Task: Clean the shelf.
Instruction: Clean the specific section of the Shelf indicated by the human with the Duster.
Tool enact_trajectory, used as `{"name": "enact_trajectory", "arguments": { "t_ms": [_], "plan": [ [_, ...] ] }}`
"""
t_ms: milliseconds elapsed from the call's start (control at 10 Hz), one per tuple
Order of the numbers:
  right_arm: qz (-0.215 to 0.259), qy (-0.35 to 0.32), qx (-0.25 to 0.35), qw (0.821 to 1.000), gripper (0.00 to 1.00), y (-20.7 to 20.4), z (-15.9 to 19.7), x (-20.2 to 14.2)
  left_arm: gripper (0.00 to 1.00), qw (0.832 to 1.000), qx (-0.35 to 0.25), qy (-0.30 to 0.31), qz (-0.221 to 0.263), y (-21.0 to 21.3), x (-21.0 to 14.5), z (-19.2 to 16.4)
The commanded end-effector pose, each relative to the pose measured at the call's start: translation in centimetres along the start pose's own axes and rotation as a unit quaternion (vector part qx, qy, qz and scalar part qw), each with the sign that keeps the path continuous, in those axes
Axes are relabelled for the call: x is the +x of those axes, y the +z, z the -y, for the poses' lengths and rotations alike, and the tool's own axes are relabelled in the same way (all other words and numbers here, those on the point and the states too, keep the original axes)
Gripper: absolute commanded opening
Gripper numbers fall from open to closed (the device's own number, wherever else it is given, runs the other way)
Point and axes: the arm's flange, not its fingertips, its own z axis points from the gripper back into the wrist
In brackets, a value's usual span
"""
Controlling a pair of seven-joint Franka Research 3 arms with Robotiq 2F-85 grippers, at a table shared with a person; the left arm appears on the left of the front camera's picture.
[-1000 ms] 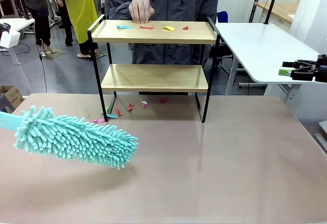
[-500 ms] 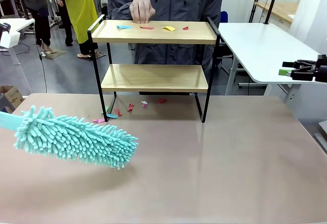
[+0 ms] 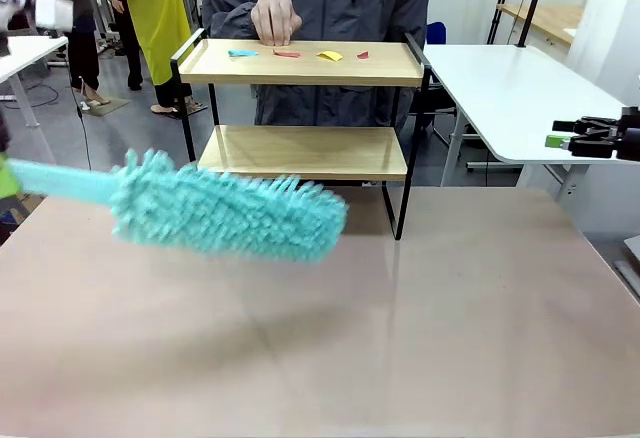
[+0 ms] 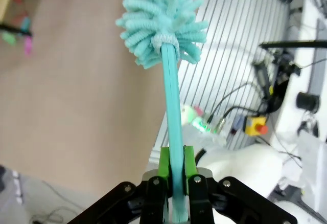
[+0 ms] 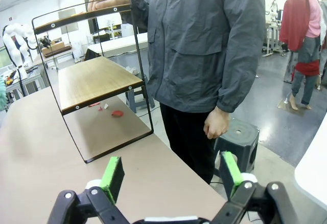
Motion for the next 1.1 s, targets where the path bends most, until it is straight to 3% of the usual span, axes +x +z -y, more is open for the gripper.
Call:
{"name": "enact_trajectory", "arguments": {
  "t_ms": [0,100,200,400,500,700,900,1000],
  "plan": [
    [-0.001,0.002,-0.002,1.000,1.00,-0.2,-0.1,0.2,0.13,0.998,-0.004,-0.010,0.068,3.3,3.0,2.2],
    [-0.001,0.002,-0.002,1.000,1.00,-0.2,-0.1,0.2,0.13,0.992,-0.017,0.034,0.123,5.7,5.5,3.5],
    [-0.001,0.002,-0.002,1.000,1.00,-0.2,-0.1,0.2,0.13,0.985,-0.026,0.107,0.134,7.2,7.9,4.7],
    [-0.001,0.002,-0.002,1.000,1.00,-0.2,-0.1,0.2,0.13,0.975,-0.016,0.140,0.170,10.0,12.6,7.8],
    [-0.001,0.002,-0.002,1.000,1.00,-0.2,-0.1,0.2,0.13,0.962,0.006,0.198,0.186,11.4,15.3,9.1],
    [-0.001,0.002,-0.002,1.000,1.00,-0.2,-0.1,0.2,0.13,0.942,0.065,0.243,0.223,12.6,20.3,11.2],
    [-0.001,0.002,-0.002,1.000,1.00,-0.2,-0.1,0.2,0.13,0.909,0.106,0.312,0.255,12.3,25.7,12.5],
    [-0.001,0.002,-0.002,1.000,1.00,-0.2,-0.1,0.2,0.13,0.903,0.119,0.323,0.256,12.0,27.8,12.3]
  ]
}}
